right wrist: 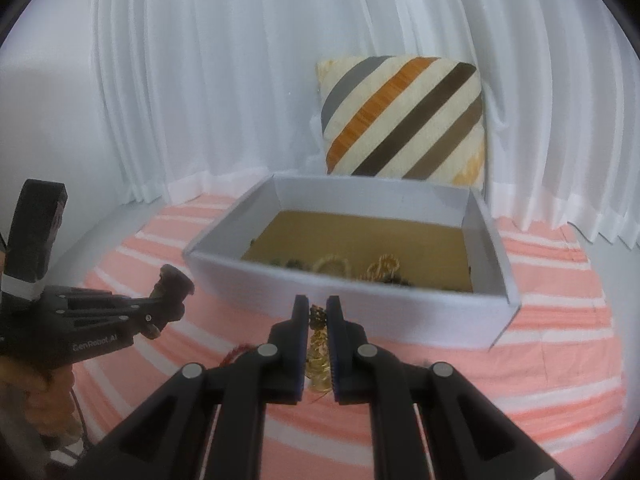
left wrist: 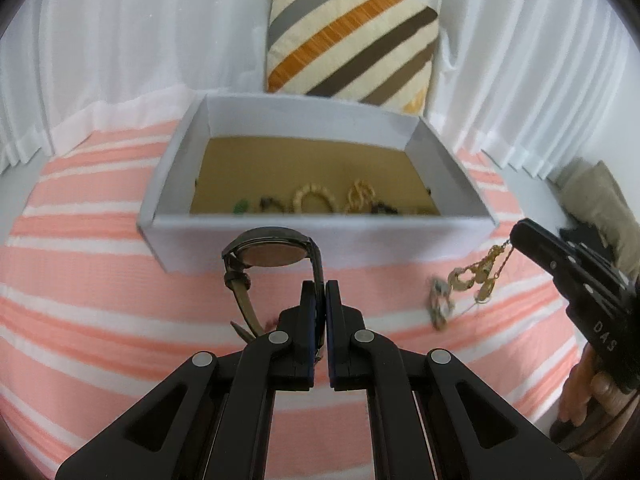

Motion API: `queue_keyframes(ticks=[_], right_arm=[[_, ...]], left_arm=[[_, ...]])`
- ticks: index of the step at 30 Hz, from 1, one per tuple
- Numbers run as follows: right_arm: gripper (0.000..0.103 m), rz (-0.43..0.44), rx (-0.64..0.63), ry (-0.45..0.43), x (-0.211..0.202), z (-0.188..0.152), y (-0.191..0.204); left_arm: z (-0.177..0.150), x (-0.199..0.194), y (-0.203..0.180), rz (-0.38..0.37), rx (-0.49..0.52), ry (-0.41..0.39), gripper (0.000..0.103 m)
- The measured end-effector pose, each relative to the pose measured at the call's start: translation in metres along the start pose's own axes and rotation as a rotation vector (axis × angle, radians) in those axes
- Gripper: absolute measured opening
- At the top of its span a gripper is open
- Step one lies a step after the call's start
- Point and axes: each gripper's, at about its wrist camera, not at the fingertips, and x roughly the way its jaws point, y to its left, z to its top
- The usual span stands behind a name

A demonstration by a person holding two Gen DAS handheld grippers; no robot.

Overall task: Organize jewelry
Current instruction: 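Carry the black watch and gold chain into the white box with both tools, then open both tools in the box to release the watch and chain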

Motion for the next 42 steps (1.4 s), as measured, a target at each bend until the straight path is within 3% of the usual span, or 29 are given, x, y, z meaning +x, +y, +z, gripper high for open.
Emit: queue_keyframes(ticks=[10,16,29,32,34,35,36,42], right_arm=[[0.009,-0.018,0.010,-0.013,0.054,0.067,-0.033],[0.009,-0.021,0.023,0.033,0.101,0.085,-0.049],[0.009,-0.033,0.048,0.138,0.182,0.071,-0.061],[0.011,-0.033,0.059,0.151,0.191,0.066,-0.063],[0.027,-0.035,0.060,0.162,0.194,0.064,-0.063],[0.045,-0.035,0.064,0.160,0.194,0.064,-0.063],[0.055,-0.036,0.071,0.147,0.192,0.064,-0.063],[0.055,-0.059,0.069,0.124,0.183,0.065,-0.061]], left_arm=[[0.085,0.043,0.003,-0.007,-0.013,-0.022,0.002],[0.113,0.081,0.007,0.018,-0.011,-0.001,0.002],[0.106,0.151,0.024,0.084,-0.009,0.055,0.004],[0.103,0.154,0.025,0.125,0.014,0.049,0.024],[0.102,0.151,0.024,0.141,0.023,0.031,0.068],[0.102,0.147,0.023,0.159,0.025,0.008,0.076],[0.102,0.144,0.023,0.172,0.026,-0.010,0.081],[0.102,0.130,0.022,0.181,0.022,-0.049,0.083]])
